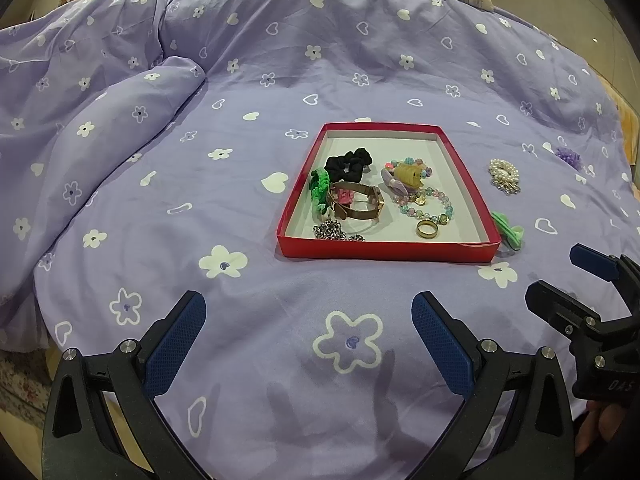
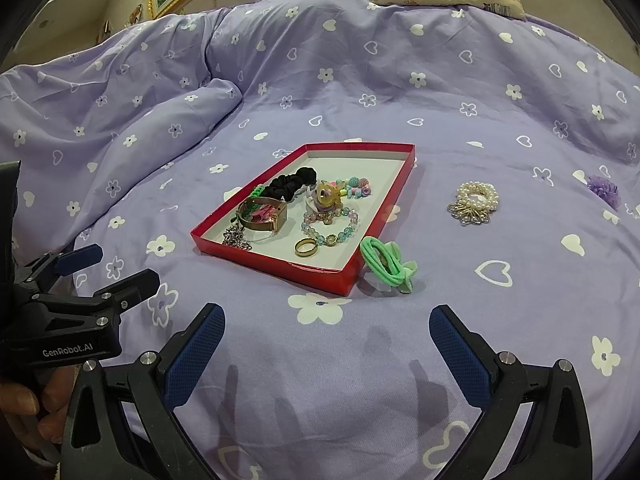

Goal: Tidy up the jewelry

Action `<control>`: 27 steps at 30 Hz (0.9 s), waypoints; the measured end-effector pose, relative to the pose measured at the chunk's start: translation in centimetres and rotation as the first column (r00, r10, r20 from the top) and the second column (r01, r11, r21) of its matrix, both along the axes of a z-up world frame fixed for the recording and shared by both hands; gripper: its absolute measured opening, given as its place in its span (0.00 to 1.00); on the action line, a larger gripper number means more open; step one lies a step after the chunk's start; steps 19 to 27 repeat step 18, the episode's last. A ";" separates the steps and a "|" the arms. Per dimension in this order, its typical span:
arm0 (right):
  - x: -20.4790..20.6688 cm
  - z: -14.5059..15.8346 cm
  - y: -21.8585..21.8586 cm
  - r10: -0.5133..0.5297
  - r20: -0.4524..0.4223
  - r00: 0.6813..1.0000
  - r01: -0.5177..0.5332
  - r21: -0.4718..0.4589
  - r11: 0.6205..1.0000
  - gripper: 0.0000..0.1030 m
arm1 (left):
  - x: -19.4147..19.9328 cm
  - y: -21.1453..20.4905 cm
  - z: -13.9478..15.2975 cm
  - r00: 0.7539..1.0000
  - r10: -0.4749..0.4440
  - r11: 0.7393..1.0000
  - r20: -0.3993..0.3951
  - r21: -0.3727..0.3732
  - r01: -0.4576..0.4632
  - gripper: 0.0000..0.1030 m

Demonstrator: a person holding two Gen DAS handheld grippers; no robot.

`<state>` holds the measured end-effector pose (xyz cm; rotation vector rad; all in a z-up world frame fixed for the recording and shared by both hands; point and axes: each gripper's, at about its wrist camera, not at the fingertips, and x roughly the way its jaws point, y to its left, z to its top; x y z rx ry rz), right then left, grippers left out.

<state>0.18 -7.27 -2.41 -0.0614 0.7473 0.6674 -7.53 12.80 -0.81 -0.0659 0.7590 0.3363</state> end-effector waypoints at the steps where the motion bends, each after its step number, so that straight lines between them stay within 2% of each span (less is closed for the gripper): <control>1: 0.0 0.0 0.0 0.000 0.000 1.000 0.000 -0.001 1.000 1.00 | 0.0 0.0 0.0 1.000 -0.001 1.000 0.000 0.000 0.001 1.00; 27: 1.2 -0.2 -0.3 -0.003 -0.021 1.000 0.003 0.002 1.000 1.00 | 1.4 0.1 -0.1 1.000 -0.015 1.000 -0.023 -0.013 0.015 1.00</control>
